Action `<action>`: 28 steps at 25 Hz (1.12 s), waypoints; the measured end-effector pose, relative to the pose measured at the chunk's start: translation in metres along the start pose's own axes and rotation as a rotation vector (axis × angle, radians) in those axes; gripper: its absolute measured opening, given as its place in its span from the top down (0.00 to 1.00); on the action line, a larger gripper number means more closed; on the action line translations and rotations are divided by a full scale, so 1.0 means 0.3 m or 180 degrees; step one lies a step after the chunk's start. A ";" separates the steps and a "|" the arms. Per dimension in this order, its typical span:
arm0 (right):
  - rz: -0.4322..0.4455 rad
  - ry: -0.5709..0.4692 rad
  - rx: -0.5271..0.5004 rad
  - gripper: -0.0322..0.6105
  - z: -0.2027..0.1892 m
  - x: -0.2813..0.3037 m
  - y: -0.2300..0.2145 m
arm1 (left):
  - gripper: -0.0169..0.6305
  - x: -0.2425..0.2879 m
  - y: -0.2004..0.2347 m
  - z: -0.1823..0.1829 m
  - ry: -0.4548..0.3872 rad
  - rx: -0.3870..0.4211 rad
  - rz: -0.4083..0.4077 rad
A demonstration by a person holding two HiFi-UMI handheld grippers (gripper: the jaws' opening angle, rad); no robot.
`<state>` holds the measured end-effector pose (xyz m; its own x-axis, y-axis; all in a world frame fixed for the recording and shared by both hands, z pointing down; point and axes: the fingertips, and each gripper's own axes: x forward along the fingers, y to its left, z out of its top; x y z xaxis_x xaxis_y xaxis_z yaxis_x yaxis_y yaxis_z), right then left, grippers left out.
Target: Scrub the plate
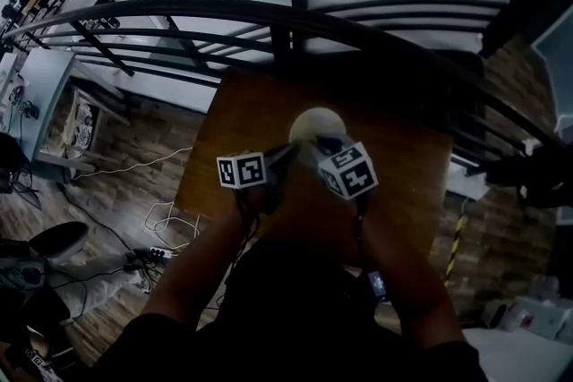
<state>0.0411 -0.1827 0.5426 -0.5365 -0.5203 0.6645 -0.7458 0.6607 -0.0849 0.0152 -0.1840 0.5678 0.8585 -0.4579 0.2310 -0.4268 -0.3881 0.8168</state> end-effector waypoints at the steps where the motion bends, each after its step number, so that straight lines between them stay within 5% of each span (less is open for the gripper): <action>1: 0.0045 0.0021 -0.0003 0.86 -0.012 0.006 0.018 | 0.94 -0.003 0.004 0.021 -0.0033 0.0008 0.0007; 6: 0.0061 0.0128 0.0033 0.86 -0.082 0.022 0.024 | 0.94 -0.047 0.035 0.100 -0.0089 0.0125 0.0087; 14: -0.0279 0.0093 0.0336 0.86 -0.078 -0.042 -0.199 | 0.94 -0.072 0.042 0.036 0.0079 0.0159 0.0077; 21: -0.0010 -0.0070 0.0015 0.86 0.082 -0.026 -0.036 | 0.94 -0.037 -0.030 0.036 0.0143 0.0203 -0.0093; 28: 0.0170 0.0130 0.0002 0.86 -0.051 -0.021 0.042 | 0.94 -0.059 -0.036 0.130 0.0118 0.0735 0.0015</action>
<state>0.0412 -0.1628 0.5488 -0.5589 -0.4618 0.6887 -0.7169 0.6865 -0.1215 -0.0064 -0.2030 0.5344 0.8643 -0.4321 0.2574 -0.4810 -0.5606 0.6740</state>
